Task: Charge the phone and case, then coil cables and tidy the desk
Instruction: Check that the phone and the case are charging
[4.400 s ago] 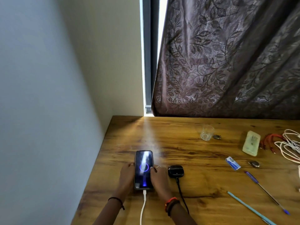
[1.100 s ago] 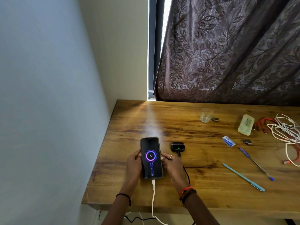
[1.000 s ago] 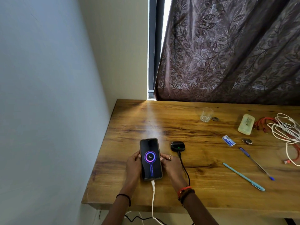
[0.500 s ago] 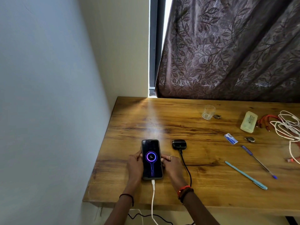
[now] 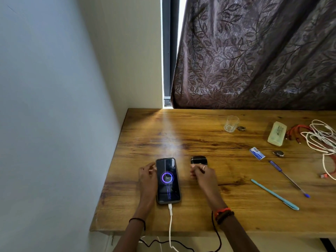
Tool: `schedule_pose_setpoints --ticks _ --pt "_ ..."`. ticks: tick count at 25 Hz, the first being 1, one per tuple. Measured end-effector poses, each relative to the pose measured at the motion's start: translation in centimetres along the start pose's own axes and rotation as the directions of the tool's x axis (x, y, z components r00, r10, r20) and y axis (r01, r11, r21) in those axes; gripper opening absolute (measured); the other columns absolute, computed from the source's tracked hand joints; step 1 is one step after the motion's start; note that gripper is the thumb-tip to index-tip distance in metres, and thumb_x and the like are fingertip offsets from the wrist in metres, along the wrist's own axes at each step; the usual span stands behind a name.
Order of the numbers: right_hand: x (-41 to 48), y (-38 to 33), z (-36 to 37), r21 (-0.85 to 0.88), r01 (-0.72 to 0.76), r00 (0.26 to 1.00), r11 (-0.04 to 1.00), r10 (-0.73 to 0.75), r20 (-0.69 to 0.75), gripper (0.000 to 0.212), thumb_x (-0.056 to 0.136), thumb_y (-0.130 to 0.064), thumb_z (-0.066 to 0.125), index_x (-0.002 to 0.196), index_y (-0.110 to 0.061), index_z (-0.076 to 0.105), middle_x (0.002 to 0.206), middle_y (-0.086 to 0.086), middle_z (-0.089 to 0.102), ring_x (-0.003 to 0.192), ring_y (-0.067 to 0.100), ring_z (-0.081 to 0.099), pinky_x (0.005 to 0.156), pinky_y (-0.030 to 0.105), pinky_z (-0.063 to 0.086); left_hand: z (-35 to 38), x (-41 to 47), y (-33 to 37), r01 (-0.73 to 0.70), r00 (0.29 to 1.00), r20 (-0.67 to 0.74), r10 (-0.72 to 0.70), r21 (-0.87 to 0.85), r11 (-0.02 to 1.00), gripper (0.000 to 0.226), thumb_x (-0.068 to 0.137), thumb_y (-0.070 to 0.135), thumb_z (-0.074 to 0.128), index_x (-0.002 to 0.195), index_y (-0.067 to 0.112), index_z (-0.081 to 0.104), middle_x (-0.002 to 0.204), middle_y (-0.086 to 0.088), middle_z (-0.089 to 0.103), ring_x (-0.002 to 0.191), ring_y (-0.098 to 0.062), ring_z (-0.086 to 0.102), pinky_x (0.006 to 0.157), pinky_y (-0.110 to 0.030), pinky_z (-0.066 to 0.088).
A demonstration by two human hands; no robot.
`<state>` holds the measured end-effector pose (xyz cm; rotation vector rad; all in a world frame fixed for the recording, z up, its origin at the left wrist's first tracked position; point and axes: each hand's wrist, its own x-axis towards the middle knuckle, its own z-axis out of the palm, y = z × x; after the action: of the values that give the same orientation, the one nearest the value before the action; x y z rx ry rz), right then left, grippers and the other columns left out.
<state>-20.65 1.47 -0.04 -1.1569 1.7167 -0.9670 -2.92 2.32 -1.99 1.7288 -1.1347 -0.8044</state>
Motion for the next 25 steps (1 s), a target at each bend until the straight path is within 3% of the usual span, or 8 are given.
schedule_pose_setpoints --ticks 2,4,7,10,15,25 --pt "1.4 -0.1 -1.9 -0.012 0.044 0.992 0.999 -0.045 -0.114 0.014 0.094 -0.022 0.052 0.088 -0.02 0.065 0.088 0.004 0.069 0.082 0.016 0.063 0.069 0.023 0.049 1.0 0.2 1.4 -0.137 0.99 0.039 0.135 0.042 0.99 0.024 0.096 0.009 0.047 0.114 0.015 0.062 0.106 -0.001 0.047 0.095 -0.017 0.056 0.07 -0.008 0.044" --pt "2.9 0.4 -3.4 -0.113 0.056 0.981 0.992 -0.076 -0.179 0.015 0.093 -0.017 0.052 0.101 -0.019 0.064 0.102 0.003 0.068 0.094 0.017 0.061 0.074 0.024 0.046 2.6 0.5 2.5 -0.264 0.954 0.18 0.241 0.116 0.957 0.025 0.095 0.008 0.048 0.114 0.017 0.062 0.108 -0.001 0.049 0.102 -0.017 0.051 0.083 -0.017 0.04" --pt "4.8 1.6 -4.4 -0.344 0.044 0.992 0.938 -0.08 -0.092 0.034 0.091 -0.005 0.05 0.122 -0.017 0.055 0.118 0.007 0.059 0.103 0.016 0.056 0.079 0.023 0.044 5.6 1.0 4.2 -0.385 0.876 0.405 0.264 0.256 0.887 0.038 0.092 0.01 0.053 0.128 0.019 0.052 0.122 -0.003 0.045 0.116 -0.017 0.04 0.098 -0.024 0.035" --pt "5.7 2.7 -4.5 -0.467 0.059 0.998 0.882 -0.043 0.045 0.054 0.086 0.002 0.052 0.134 -0.022 0.045 0.129 0.011 0.049 0.11 0.02 0.053 0.087 0.024 0.046 7.8 1.6 5.0 -0.482 0.829 0.503 0.245 0.42 0.768 0.051 0.09 0.013 0.053 0.139 0.019 0.04 0.133 -0.007 0.04 0.123 -0.022 0.036 0.101 -0.029 0.033" --pt "6.7 2.6 -4.3 -0.448 0.129 0.985 0.885 -0.061 0.163 0.058 0.083 -0.008 0.065 0.135 -0.024 0.045 0.132 0.008 0.043 0.116 0.023 0.052 0.102 0.03 0.043 9.2 2.3 4.8 -0.527 0.805 0.555 0.211 0.503 0.685 0.051 0.089 0.021 0.054 0.137 0.019 0.039 0.133 -0.006 0.041 0.121 -0.022 0.038 0.1 -0.028 0.034" --pt "6.2 1.9 -7.3 -0.346 0.275 0.944 0.897 -0.183 0.275 0.051 0.08 -0.006 0.069 0.127 -0.018 0.054 0.125 0.002 0.058 0.114 0.014 0.056 0.089 0.014 0.042 9.8 1.0 5.6 -0.436 0.864 0.467 0.188 0.506 0.744 0.053 0.083 0.032 0.066 0.131 0.025 0.048 0.13 -0.002 0.041 0.121 -0.02 0.039 0.102 -0.031 0.03"
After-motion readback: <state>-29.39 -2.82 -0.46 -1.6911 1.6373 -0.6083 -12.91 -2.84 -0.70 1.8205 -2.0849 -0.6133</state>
